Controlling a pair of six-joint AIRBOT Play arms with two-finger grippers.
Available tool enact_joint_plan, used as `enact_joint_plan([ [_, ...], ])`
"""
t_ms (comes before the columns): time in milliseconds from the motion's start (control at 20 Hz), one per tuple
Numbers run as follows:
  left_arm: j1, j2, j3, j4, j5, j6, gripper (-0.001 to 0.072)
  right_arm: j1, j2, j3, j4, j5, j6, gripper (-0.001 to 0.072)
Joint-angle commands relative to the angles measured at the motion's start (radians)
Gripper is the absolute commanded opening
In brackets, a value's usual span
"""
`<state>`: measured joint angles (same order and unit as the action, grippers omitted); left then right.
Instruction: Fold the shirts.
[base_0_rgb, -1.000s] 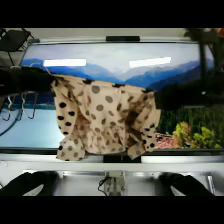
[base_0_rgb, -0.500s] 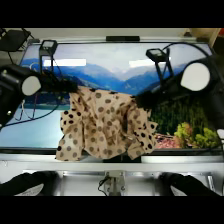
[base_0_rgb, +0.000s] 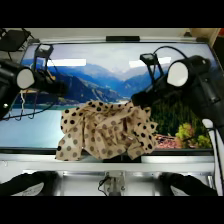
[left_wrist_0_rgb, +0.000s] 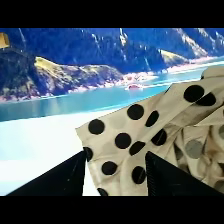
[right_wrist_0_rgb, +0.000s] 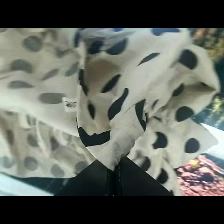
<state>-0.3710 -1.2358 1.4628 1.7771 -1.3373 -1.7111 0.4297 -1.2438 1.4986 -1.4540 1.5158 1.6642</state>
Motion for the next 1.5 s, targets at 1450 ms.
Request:
enact_joint_plan([
  [1450,0.882,-0.444,-0.053,-0.347,0.089,0.65,0.0583,-0.001,-0.004,0.0,0.072,-0.068,0.12,0.0075],
])
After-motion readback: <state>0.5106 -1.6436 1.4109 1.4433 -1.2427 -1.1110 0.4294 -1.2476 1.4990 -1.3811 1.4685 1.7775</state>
